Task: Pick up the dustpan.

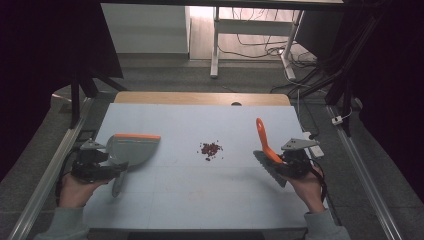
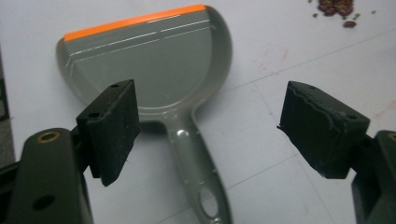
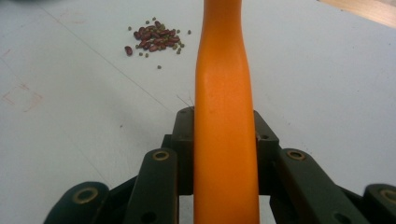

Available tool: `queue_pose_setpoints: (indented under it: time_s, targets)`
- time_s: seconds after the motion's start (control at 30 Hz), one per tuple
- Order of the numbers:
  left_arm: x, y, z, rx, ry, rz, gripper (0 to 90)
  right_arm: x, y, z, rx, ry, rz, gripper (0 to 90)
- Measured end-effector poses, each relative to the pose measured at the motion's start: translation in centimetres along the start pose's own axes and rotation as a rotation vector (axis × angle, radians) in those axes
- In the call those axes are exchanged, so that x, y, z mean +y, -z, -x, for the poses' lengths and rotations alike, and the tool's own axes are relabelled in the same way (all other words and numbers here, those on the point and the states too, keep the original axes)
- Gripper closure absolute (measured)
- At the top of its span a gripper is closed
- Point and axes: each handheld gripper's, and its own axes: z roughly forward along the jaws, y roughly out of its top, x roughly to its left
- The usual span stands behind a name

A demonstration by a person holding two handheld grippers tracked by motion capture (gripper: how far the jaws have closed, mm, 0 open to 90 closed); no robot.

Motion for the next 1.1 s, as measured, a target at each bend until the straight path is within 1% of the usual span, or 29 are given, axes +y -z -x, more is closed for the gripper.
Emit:
queue_pose_setpoints:
  time_s: [0.1, 0.17, 0.2, 0.23, 0.27, 0.3, 0.33, 0.37, 0.4, 0.43, 0.47, 0.57, 0.63, 0.83, 0.97, 1.1]
  targets:
    - [-0.1, -0.4, -0.6, -0.004, 0.034, -0.022, 20.8, -0.1, -0.1, 0.1, 0.000, 0.001, -0.004, 70.3]
    - [-0.2, -0.9, -0.9, -0.010, 0.062, -0.045, 20.8, -0.2, -0.1, 0.1, -0.002, -0.001, -0.006, 70.3]
    - [-0.3, -1.5, -1.1, -0.018, 0.084, -0.064, 20.8, -0.2, -0.2, 0.1, -0.003, -0.002, -0.009, 70.4]
    - [-0.4, -1.9, -1.2, -0.024, 0.095, -0.075, 20.8, -0.2, -0.2, 0.1, -0.005, -0.002, -0.011, 70.4]
    - [-0.4, -1.9, -1.2, -0.024, 0.095, -0.075, 20.8, -0.3, -0.2, 0.1, -0.006, -0.003, -0.012, 70.4]
    - [-0.5, -2.3, -1.3, -0.029, 0.104, -0.085, 20.7, -0.3, -0.2, 0.1, -0.007, -0.001, -0.013, 70.3]
    - [-0.7, -3.1, -1.4, -0.031, 0.119, -0.109, 20.7, -0.3, -0.2, 0.1, -0.007, 0.000, -0.014, 70.4]
    - [-0.7, -3.1, -1.4, -0.031, 0.119, -0.109, 20.7, -0.3, -0.3, 0.0, -0.007, 0.001, -0.014, 70.4]
    - [-0.7, -3.4, -1.5, -0.032, 0.122, -0.117, 20.7, -0.3, -0.3, 0.0, -0.007, 0.002, -0.015, 70.3]
    - [-0.9, -4.0, -1.6, -0.041, 0.129, -0.137, 20.7, -0.3, -0.3, 0.0, -0.007, 0.003, -0.016, 70.3]
    - [-0.9, -4.0, -1.6, -0.041, 0.129, -0.137, 20.7, -0.3, -0.3, 0.0, -0.008, 0.004, -0.016, 70.3]
    - [-1.1, -4.9, -1.7, -0.040, 0.144, -0.164, 20.7, -0.3, -0.4, -0.1, -0.011, 0.014, -0.016, 70.4]
    - [-1.2, -5.2, -1.7, -0.044, 0.144, -0.172, 20.7, -0.3, -0.5, -0.2, -0.009, 0.020, -0.018, 70.4]
    - [-1.5, -6.3, -1.8, -0.045, 0.155, -0.206, 21.1, -0.4, -0.6, -0.2, -0.008, 0.017, -0.025, 70.4]
    - [-1.7, -6.8, -1.9, -0.050, 0.160, -0.223, 21.9, -0.4, -0.7, -0.2, -0.009, 0.016, -0.026, 70.4]
    - [-1.7, -7.1, -2.0, -0.053, 0.176, -0.215, 22.4, -0.4, -0.7, -0.2, -0.009, 0.019, -0.026, 70.3]
